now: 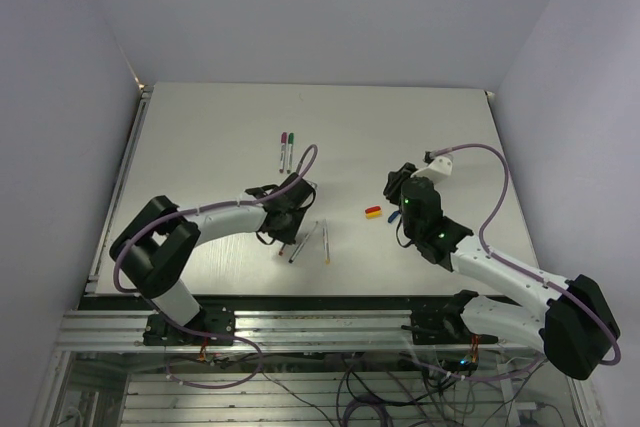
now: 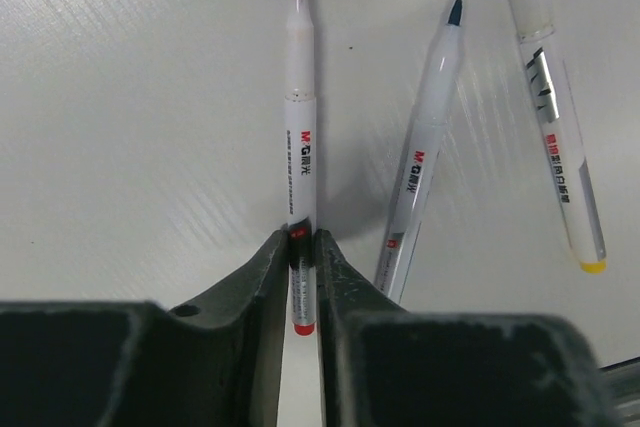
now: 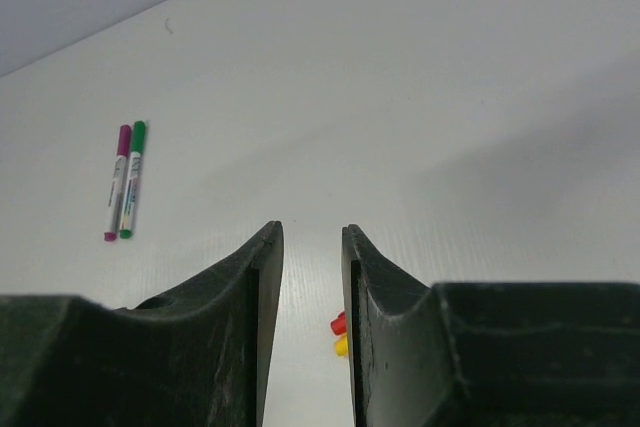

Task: Insert the pens into the pen caps

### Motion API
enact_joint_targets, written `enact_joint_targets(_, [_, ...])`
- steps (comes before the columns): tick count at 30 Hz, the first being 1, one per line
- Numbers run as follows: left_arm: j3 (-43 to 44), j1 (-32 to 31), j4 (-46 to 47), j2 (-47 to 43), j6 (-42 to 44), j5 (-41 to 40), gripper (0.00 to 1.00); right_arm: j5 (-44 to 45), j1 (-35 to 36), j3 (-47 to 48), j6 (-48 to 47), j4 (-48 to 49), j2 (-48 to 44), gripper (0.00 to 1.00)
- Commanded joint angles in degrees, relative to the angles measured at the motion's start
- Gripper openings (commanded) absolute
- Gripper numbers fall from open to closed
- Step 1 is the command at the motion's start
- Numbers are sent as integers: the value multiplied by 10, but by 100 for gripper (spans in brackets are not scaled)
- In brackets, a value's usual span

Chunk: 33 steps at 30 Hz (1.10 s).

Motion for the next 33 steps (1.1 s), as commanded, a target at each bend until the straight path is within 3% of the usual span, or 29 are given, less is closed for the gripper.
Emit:
enact_joint_targets(1, [-1, -9, -12, 34, -9, 12, 21, 20, -2, 12, 18, -25, 14, 30])
enact_joint_targets(3, [2, -9, -10, 41, -11, 5, 8, 30, -2, 20, 29, -44, 23, 30])
enact_joint_targets(16, [26, -9, 88, -10, -5, -50, 7, -13, -27, 154, 167, -286, 176, 32])
enact_joint_targets(25, [35, -8, 109, -11, 10, -73, 7, -70, -31, 203, 174, -320, 269, 36])
enact_joint_targets(33, [20, 0, 106, -30, 5, -100, 7, -129, -38, 204, 167, -277, 299, 36])
